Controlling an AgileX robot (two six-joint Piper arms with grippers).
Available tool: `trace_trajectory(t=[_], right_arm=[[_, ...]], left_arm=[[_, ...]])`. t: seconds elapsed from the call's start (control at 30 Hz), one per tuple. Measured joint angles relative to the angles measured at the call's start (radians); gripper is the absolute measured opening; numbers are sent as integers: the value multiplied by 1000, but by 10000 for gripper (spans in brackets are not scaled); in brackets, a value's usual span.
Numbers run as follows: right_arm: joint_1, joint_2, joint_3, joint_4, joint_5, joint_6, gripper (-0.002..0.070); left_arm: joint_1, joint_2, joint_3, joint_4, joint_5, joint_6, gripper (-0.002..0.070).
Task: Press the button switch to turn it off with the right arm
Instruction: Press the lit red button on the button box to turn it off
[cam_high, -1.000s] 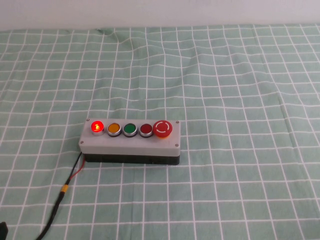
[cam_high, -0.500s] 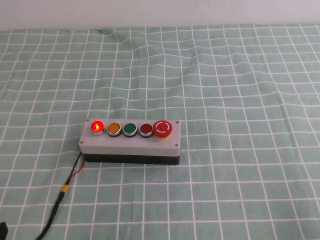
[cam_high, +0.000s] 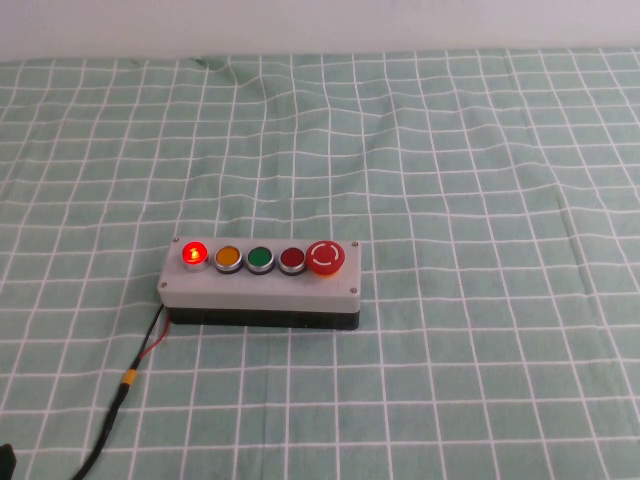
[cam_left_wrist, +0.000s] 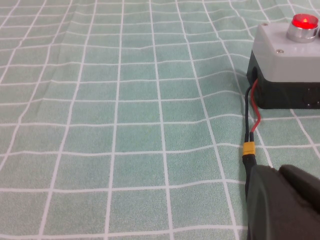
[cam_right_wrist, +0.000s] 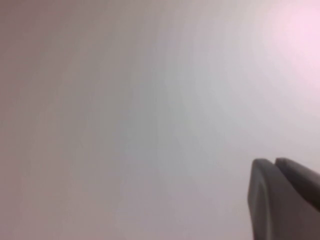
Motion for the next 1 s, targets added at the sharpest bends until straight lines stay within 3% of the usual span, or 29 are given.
trace_trajectory(t=[0.1, 0.23, 0.47, 0.8, 0.9, 1.0], right_arm=[[0, -3, -25, 0, -92, 0, -16], [0, -5, -141, 0, -33, 0, -16], [0, 20, -422, 0, 289, 0, -16], [0, 348, -745, 92, 940, 0, -16], [0, 455, -801, 99, 1035, -2, -16], [0, 519, -816, 93, 1008, -4, -16]], left_arm=[[0, 0, 0, 0, 0, 0, -3], [0, 0, 0, 0, 0, 0, -3], [0, 0, 0, 0, 0, 0, -3], [0, 0, 0, 0, 0, 0, -3], [0, 0, 0, 0, 0, 0, -3], [0, 0, 0, 0, 0, 0, -3]])
